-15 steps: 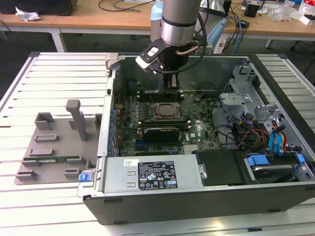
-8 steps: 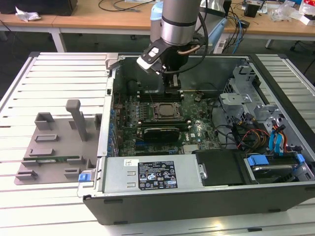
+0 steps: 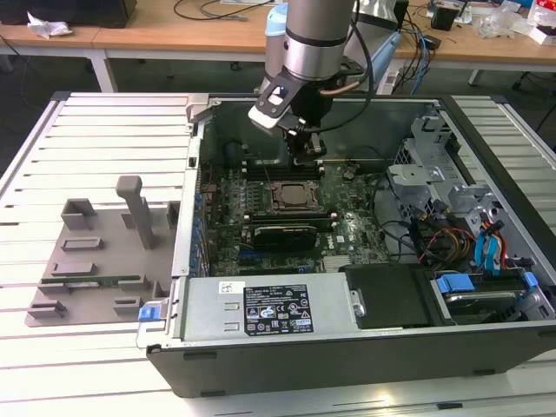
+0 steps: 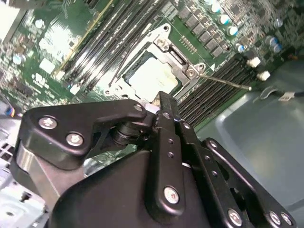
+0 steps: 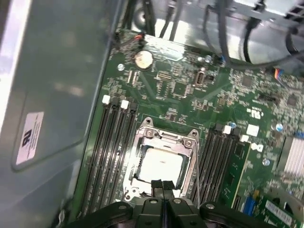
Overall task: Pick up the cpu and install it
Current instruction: 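Install the first cpu locking lever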
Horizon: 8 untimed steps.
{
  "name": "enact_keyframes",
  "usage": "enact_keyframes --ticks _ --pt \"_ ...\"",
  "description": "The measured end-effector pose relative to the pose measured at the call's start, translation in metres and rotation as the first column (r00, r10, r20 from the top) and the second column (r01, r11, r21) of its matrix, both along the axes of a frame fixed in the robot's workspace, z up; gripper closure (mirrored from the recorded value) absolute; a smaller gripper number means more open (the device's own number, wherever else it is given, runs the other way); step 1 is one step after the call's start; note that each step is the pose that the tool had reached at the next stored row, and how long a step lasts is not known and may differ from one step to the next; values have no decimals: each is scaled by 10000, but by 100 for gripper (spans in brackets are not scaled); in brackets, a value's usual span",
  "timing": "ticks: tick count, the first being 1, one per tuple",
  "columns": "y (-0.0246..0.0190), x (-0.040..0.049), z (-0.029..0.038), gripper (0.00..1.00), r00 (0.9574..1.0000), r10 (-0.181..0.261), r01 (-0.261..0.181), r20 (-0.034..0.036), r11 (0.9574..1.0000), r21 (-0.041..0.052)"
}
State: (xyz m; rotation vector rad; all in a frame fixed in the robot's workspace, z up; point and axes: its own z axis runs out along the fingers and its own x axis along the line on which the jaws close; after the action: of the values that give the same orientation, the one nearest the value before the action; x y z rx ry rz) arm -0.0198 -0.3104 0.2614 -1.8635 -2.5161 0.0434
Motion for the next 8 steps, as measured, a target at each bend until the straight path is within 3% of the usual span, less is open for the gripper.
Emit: enact_keyframes --ticks 4,7,8 --pt "0 0 0 89 9950 1002 -1002 0 9950 -1" --pt "0 0 0 89 9846 1747 -1747 0 9846 0" --pt "0 0 0 89 9766 2151 -2151 0 9766 0"
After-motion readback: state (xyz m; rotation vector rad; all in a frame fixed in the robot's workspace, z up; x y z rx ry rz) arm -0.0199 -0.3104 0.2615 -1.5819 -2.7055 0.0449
